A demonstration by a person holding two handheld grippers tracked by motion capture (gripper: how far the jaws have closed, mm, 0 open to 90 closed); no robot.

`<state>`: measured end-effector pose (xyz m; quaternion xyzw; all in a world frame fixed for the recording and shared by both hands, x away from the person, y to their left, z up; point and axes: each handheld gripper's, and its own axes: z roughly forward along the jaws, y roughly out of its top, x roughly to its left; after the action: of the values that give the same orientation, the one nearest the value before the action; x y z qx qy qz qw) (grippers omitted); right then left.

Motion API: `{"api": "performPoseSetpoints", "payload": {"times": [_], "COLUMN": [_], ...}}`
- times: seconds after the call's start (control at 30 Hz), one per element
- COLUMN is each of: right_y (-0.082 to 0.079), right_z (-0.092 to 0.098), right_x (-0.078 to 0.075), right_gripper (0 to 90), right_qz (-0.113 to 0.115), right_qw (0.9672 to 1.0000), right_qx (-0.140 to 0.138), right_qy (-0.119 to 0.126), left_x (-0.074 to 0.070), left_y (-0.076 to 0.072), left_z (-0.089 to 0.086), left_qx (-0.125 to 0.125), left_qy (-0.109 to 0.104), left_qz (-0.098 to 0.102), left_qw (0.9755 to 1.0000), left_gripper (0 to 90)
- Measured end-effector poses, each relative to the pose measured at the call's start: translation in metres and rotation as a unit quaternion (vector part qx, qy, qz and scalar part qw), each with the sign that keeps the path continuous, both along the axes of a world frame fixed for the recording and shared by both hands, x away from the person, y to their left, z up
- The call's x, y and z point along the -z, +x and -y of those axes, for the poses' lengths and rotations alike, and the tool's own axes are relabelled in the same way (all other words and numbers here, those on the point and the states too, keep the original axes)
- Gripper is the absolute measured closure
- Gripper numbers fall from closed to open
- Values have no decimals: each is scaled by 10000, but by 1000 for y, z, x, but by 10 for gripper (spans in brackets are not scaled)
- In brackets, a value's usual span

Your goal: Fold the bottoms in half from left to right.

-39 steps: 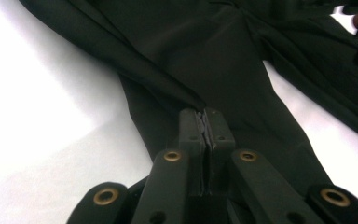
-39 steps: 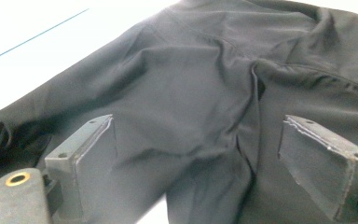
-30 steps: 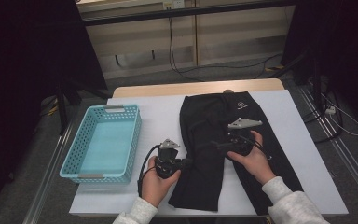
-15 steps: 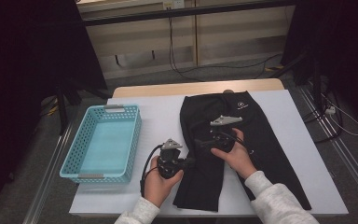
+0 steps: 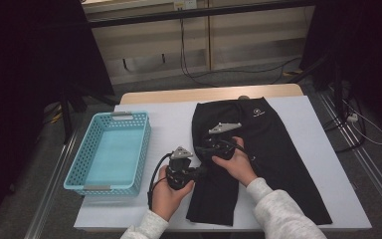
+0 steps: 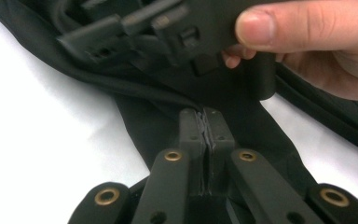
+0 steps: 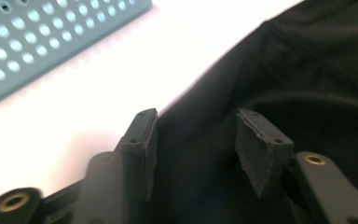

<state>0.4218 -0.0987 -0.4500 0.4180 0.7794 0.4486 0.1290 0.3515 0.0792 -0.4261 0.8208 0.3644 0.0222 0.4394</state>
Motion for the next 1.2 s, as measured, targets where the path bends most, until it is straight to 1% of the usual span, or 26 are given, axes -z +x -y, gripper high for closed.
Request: {"api": "performPoseSetpoints", "payload": {"times": [0.03, 0.07, 0.1, 0.13, 0.17, 0.2, 0.23, 0.27, 0.37, 0.4, 0.47, 0.53, 0.57, 0.6, 0.63, 0.7, 0.73, 0.77, 0.8, 0.83, 0.93, 0.97, 1.03, 1.1, 1.13, 1.2], "right_y": [1, 3, 5, 5, 6, 7, 7, 6, 3, 1, -4, -10, -14, -17, -21, -27, -31, -34, -38, -40, -46, -47, -45, -40, -36, -30], "right_z": [-2, -4, -5, -5, -6, -5, -5, -4, 7, 12, 22, 35, 42, 49, 55, 68, 75, 78, 82, 84, 89, 89, 85, 78, 73, 65], "right_x": [0, 1, 2, 2, 2, 2, 2, 1, -8, -12, -18, -22, -23, -23, -22, -19, -17, -15, -13, -11, -7, -6, -7, -9, -11, -12], "right_gripper": [533, 584, 674, 734, 777, 838, 876, 885, 890, 890, 891, 892, 893, 893, 893, 893, 893, 893, 893, 893, 889, 870, 780, 697, 673, 617], "right_qz": [-43, -120, -132, -65, -158, -230, -187, -157, -52, 13, 113, 157, 167, 166, 153, 76, 14, -11, -33, -54, -27, 12, 198, 244, 306, 365], "right_qw": [10000, 9999, 9998, 9998, 9997, 9995, 9995, 9994, 9999, 9999, 9997, 9994, 9994, 9993, 9991, 9990, 9989, 9988, 9988, 9984, 9982, 9978, 9974, 9978, 9977, 9971], "right_qx": [-5, -45, -70, -82, -140, -200, -221, -224, -91, -66, 89, 187, 211, 234, 284, 362, 407, 415, 375, 389, 341, 321, 245, 259, 212, 218], "right_qy": [-33, -56, -112, -152, -76, -57, -119, -193, -75, -102, -171, -239, -227, -260, -289, -235, -252, -256, -322, -401, -502, -572, -642, -552, -560, -627], "left_x": [-1, -2, -2, -3, -3, -4, -4, -4, -3, -2, -2, -2, -2, -1, -1, 1, 2, 3, 4, 4, 7, 8, 9, 9, 9, 8], "left_y": [0, 0, 0, 0, 0, 0, 0, 1, 2, 3, 4, 4, 4, 4, 4, 5, 5, 5, 4, 4, 5, 5, 6, 6, 6, 7], "left_z": [0, -1, -1, -1, -1, -2, -2, -2, -2, -1, 0, 2, 3, 3, 4, 7, 7, 9, 10, 11, 14, 14, 14, 12, 12, 11], "left_qx": [2, 20, 28, 15, 5, 11, -4, 5, 33, 41, 68, 131, 126, 168, 155, 205, 230, 254, 265, 294, 320, 336, 317, 302, 284, 298], "left_qy": [-11, -20, -38, -60, -90, -89, -88, -90, -98, -111, -131, -144, -178, -149, -176, -193, -185, -161, -167, -153, -138, -106, -85, -97, -112, -102], "left_qz": [12, 17, 35, 65, 52, 63, 74, 86, -1, -26, -58, -110, -98, -86, -82, -147, -151, -156, -165, -160, -171, -189, -187, -207, -209, -207], "left_qw": [10000, 10000, 10000, 10000, 9999, 9999, 9999, 9999, 9999, 9999, 9999, 9998, 9997, 9997, 9997, 9995, 9995, 9994, 9994, 9993, 9992, 9992, 9993, 9993, 9993, 9993], "left_gripper": [881, 882, 881, 881, 881, 881, 881, 881, 884, 884, 885, 886, 886, 886, 886, 886, 886, 886, 886, 886, 885, 885, 885, 885, 885, 886]}}
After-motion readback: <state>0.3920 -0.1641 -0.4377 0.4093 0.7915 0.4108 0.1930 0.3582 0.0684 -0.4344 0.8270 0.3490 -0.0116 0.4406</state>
